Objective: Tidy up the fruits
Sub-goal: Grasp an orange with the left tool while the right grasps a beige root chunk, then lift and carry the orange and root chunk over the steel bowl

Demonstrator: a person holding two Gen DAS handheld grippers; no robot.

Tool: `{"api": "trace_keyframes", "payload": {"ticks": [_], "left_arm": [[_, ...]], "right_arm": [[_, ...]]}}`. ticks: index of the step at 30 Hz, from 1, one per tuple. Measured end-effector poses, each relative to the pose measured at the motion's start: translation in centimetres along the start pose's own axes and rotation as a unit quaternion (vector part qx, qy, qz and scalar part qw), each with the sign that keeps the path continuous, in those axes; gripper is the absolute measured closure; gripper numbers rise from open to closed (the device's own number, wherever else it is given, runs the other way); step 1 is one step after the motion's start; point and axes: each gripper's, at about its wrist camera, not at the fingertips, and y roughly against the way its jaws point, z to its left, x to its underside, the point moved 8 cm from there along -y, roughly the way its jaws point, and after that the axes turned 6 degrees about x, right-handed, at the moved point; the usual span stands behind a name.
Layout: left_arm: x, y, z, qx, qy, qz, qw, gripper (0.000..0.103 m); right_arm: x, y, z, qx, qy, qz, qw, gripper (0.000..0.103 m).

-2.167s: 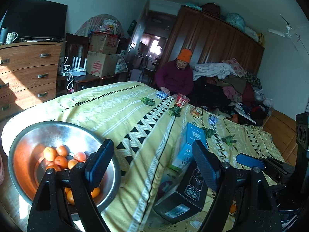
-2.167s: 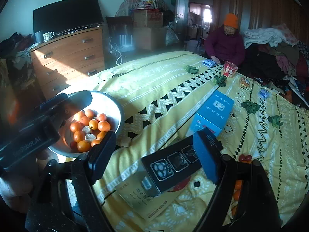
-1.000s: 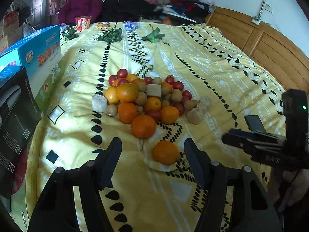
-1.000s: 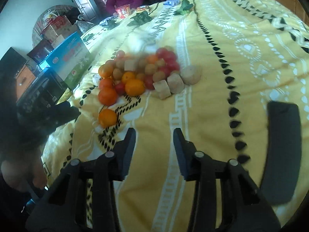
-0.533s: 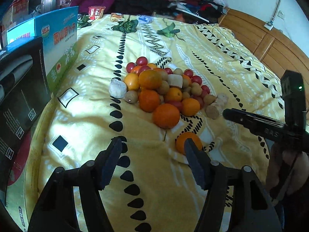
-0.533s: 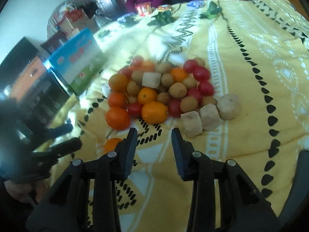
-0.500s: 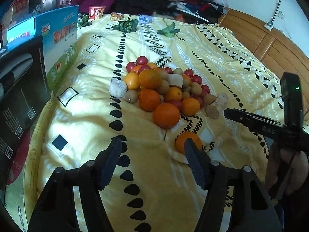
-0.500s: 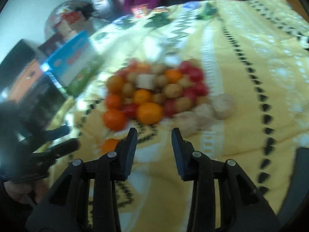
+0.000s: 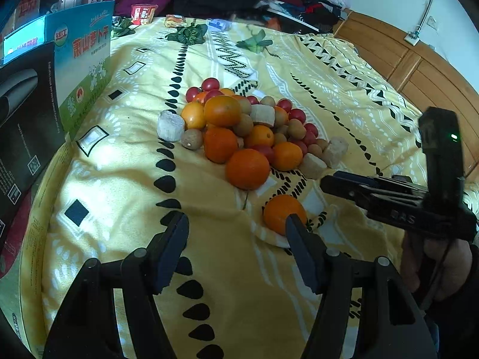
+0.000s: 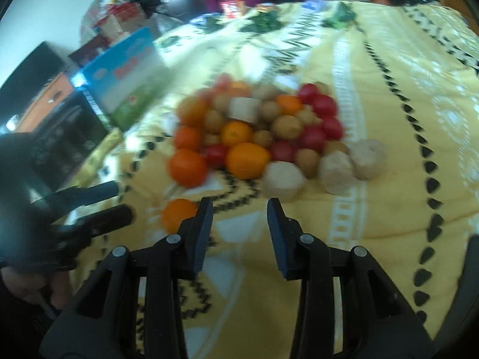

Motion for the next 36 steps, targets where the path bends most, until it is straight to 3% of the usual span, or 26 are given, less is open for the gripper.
{"api": "trace_keyframes", "payload": {"ticks": [8,16,17,21,24,31,36], "left_arm": [[-0.3,-0.9,-1.9,0.029,-0.030,0.005,0.9991,0.035],[-0.6,-4.3,-3.4,0.037,-0.045,0.023,0.9980,0.035],[-0.6,-4.7,-3.5,0.038,-0.044,0.026,0.9979,0.036],[0.1,-5.6,-3.8,0.039,-0.049,0.045,0.9970,0.057],[0.4,-5.6,-4.4,0.040,-0.068,0.048,0.9957,0.061],[0.7,-5.5,-4.4,0.035,-0.076,0.039,0.9957,0.061],[-0.8,-2.8,-4.7,0.034,-0.068,-0.002,0.9971,0.062]], "right_arm": [[-1.8,-3.4,-0.8,0.043,-0.017,0.012,0.999,0.064],[-1.9,-3.4,-0.9,0.034,-0.024,0.009,0.999,0.067],[-1.7,-3.0,-0.9,0.031,-0.026,0.007,0.999,0.067],[-0.3,-1.7,-0.7,0.016,-0.035,0.003,0.999,0.068],[0.2,-1.4,-0.2,0.009,-0.039,0.001,0.999,0.068],[0.6,-0.9,0.3,0.002,-0.047,-0.004,0.999,0.068],[-0.4,0.7,1.2,0.010,-0.030,-0.023,0.999,0.075]]}}
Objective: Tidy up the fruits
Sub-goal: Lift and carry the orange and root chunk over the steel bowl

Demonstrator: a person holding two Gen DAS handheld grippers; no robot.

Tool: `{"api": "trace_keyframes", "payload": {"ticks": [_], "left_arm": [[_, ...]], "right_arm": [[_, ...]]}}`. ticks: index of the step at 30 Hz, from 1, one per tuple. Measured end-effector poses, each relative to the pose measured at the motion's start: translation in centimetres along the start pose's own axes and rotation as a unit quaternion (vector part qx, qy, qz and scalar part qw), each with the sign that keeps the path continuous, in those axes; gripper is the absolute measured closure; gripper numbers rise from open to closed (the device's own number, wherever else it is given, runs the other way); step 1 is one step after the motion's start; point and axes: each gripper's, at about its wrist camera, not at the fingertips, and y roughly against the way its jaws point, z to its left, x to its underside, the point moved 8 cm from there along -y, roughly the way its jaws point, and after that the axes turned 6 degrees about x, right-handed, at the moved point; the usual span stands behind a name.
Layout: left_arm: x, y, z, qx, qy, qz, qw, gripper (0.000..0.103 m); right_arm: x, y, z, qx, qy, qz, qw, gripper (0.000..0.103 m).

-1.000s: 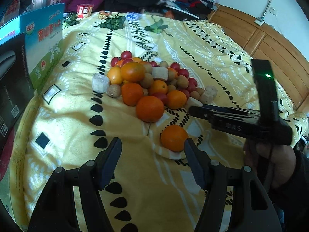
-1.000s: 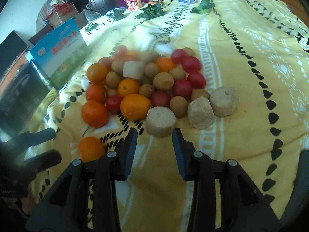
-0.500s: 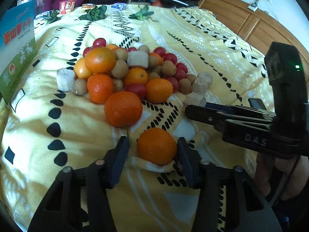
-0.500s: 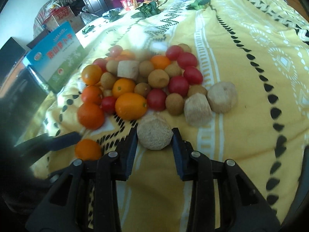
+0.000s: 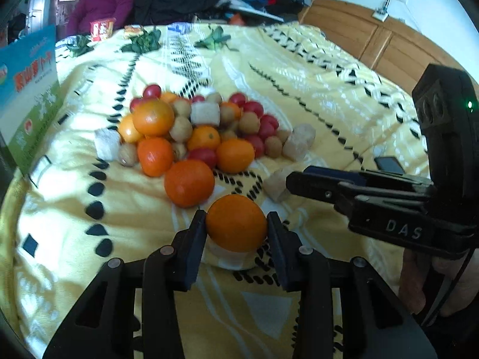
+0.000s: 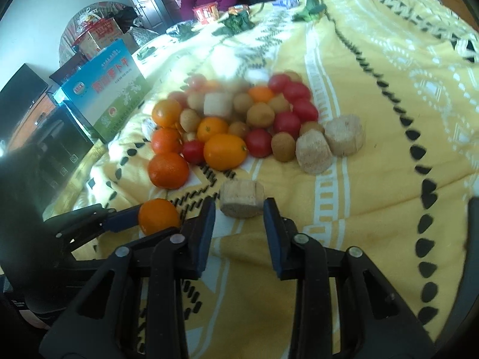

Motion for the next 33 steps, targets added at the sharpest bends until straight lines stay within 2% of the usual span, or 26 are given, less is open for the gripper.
{"api": "trace_keyframes", "payload": {"ticks": [2,8,11,13,14,15,16,17,19,21,22,25,28,33], "left_arm": [[-0.5,1.2,0.2,-0.003,0.001,-0.008,1.0000,0.062],[0.0,3.8,2.1,-0.024,0.019,-0.012,0.9995,0.062],[0.3,4.2,2.8,-0.029,0.027,-0.009,0.9992,0.062],[0.3,4.1,2.9,-0.026,0.029,-0.009,0.9992,0.062],[0.3,4.0,2.9,-0.024,0.029,-0.009,0.9992,0.062],[0.3,3.8,2.8,-0.022,0.029,-0.009,0.9993,0.062],[0.2,3.6,2.7,-0.021,0.029,-0.008,0.9993,0.062],[0.2,3.4,2.7,-0.020,0.029,-0.007,0.9993,0.062],[0.2,3.1,2.6,-0.017,0.032,-0.005,0.9993,0.062],[0.1,3.0,2.6,-0.015,0.035,-0.005,0.9993,0.062],[0.0,3.1,2.6,-0.014,0.038,-0.006,0.9992,0.062],[-0.4,4.1,2.8,-0.018,0.042,-0.017,0.9988,0.062],[-1.6,6.5,3.3,-0.027,0.044,-0.043,0.9978,0.062],[-4.2,14.5,6.7,-0.071,0.061,-0.111,0.9894,0.062]], "right_arm": [[-0.4,0.4,0.7,0.008,0.017,-0.003,1.000,0.078],[0.0,-0.3,0.7,0.019,0.014,0.008,1.000,0.078],[-0.4,-0.1,0.1,0.035,0.016,-0.006,0.999,0.076],[-0.5,-0.1,-0.5,0.046,0.012,-0.013,0.999,0.062],[-0.6,-0.3,-0.8,0.054,0.010,-0.015,0.998,0.041],[-0.7,-0.5,-1.2,0.065,0.008,-0.021,0.998,0.024],[-0.7,-0.8,-1.4,0.067,0.007,-0.021,0.998,0.023],[-0.7,-1.2,-1.5,0.060,0.008,-0.014,0.998,0.024],[-0.5,-2.3,-1.1,0.042,0.012,0.006,0.999,0.034],[-0.2,-3.2,-0.8,0.038,0.021,0.027,0.999,0.063],[0.0,-3.6,-0.9,0.044,0.021,0.035,0.998,0.068],[0.1,-3.4,-0.8,0.054,0.020,0.038,0.998,0.068],[-0.9,-1.5,0.5,0.057,0.028,0.017,0.998,0.068],[-5.6,3.1,6.7,0.037,0.069,-0.045,0.996,0.068]]}}
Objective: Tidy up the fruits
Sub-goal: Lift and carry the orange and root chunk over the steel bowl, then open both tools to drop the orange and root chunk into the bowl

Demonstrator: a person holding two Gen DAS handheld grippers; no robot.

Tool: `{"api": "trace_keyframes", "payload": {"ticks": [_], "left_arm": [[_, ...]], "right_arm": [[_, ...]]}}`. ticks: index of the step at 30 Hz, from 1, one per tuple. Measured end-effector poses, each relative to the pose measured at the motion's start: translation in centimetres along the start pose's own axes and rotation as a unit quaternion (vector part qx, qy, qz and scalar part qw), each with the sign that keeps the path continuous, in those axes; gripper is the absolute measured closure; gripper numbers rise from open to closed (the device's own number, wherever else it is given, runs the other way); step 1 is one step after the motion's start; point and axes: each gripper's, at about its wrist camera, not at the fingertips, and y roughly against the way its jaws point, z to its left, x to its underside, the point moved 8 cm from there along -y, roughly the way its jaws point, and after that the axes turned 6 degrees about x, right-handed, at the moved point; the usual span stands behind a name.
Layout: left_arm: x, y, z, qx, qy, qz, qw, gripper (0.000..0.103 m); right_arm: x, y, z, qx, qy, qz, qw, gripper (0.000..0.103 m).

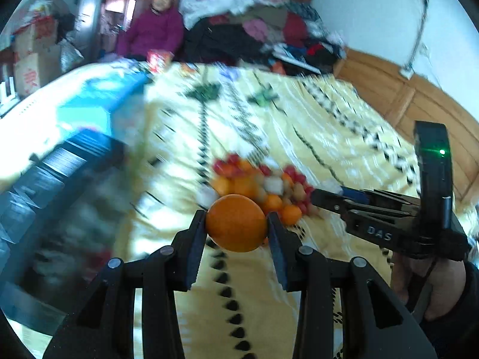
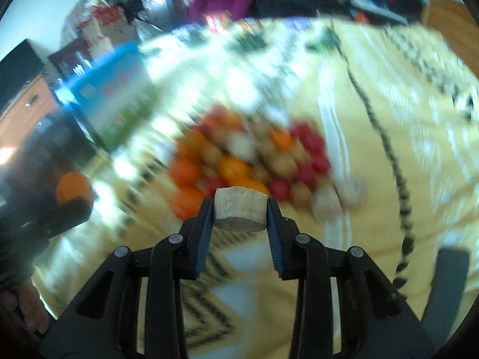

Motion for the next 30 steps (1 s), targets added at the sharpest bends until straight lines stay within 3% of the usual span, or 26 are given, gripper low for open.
{"api": "trace_keyframes", "payload": {"ticks": [3,6,10,14,18,21,26,30], "left_arm": [[-2.7,5.4,4.3,-0.044,0.017,-0.048,0.9977,0.062],[-4.3,11.2,10.0,-0.100,0.047,-0.085,0.9902,0.062],[-4.6,18.7,18.4,-0.178,0.097,-0.123,0.9715,0.062],[-2.7,24.7,26.3,-0.246,0.147,-0.138,0.9482,0.062],[1.5,26.6,32.6,-0.277,0.200,-0.111,0.9334,0.062],[4.5,25.9,34.7,-0.285,0.223,-0.088,0.9282,0.062],[7.1,24.8,36.3,-0.279,0.247,-0.070,0.9252,0.062],[7.2,24.5,36.8,-0.272,0.250,-0.067,0.9267,0.062]], "right_arm": [[-3.8,2.3,5.0,-0.031,0.025,-0.036,0.999,0.068],[-7.0,4.1,12.2,-0.082,0.061,-0.060,0.993,0.068],[-9.1,5.6,22.8,-0.153,0.112,-0.070,0.979,0.068],[-9.0,6.0,32.9,-0.212,0.162,-0.055,0.962,0.068],[-6.5,4.6,41.7,-0.238,0.219,-0.017,0.946,0.068],[-4.1,3.0,45.2,-0.245,0.247,0.016,0.937,0.068],[-2.1,1.2,46.5,-0.235,0.270,0.052,0.932,0.068],[-1.7,0.8,47.3,-0.227,0.278,0.062,0.931,0.068]]}}
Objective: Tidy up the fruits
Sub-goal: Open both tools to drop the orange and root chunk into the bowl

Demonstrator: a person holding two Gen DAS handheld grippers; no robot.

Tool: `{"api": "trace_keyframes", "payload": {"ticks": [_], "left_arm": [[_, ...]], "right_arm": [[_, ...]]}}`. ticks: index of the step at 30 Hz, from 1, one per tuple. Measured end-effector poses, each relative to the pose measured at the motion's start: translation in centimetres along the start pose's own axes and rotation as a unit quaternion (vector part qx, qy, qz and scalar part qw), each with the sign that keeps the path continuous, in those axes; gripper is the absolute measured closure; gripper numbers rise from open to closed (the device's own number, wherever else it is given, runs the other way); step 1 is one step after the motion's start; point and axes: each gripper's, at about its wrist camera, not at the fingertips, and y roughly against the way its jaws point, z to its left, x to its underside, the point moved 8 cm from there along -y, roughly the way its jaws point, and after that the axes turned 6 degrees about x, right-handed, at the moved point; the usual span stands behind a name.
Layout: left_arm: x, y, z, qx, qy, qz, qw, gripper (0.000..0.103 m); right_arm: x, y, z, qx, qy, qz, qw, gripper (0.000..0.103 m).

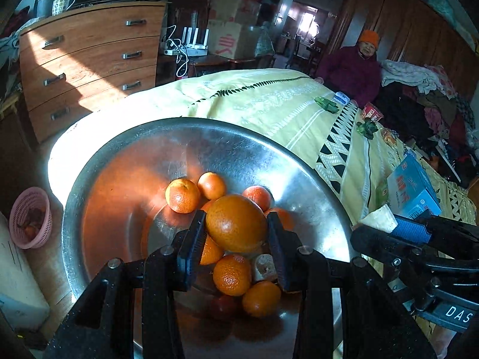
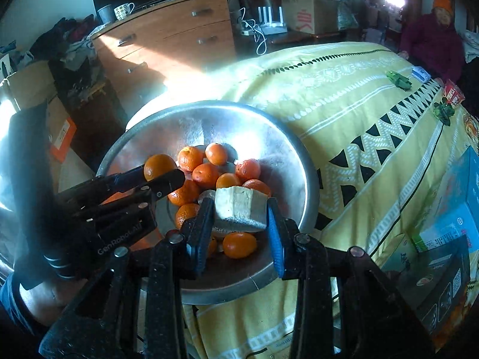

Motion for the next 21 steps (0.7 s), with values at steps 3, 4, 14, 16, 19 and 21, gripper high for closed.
{"api": "trace_keyframes", "payload": {"ticks": [3,4,14,16,19,21], "left_arm": [[-0.6,-0.5,0.1,0.004,0.002,0.001,1.0000,0.062],[-0.7,-0.5,0.2,0.005,0.003,0.001,1.0000,0.062],[-0.5,-0.7,1.3,0.004,0.013,0.006,0.9999,0.062],[-0.4,-0.6,1.4,0.004,0.016,0.008,0.9998,0.062],[-0.5,-0.5,1.3,0.003,0.018,0.006,0.9998,0.056],[-0.7,-0.2,1.4,0.001,0.022,0.000,0.9998,0.042]], "right_arm": [[-0.3,-0.3,0.9,0.004,0.002,0.003,1.000,0.068],[-0.4,-0.4,1.0,0.004,0.002,0.004,1.000,0.068],[-0.5,-1.3,1.7,0.007,0.004,0.012,1.000,0.068],[-0.5,-1.5,1.8,0.005,0.004,0.014,1.000,0.068],[-0.5,-1.8,2.1,0.002,0.005,0.017,1.000,0.067],[-0.5,-1.9,2.2,0.002,0.006,0.019,1.000,0.068]]}}
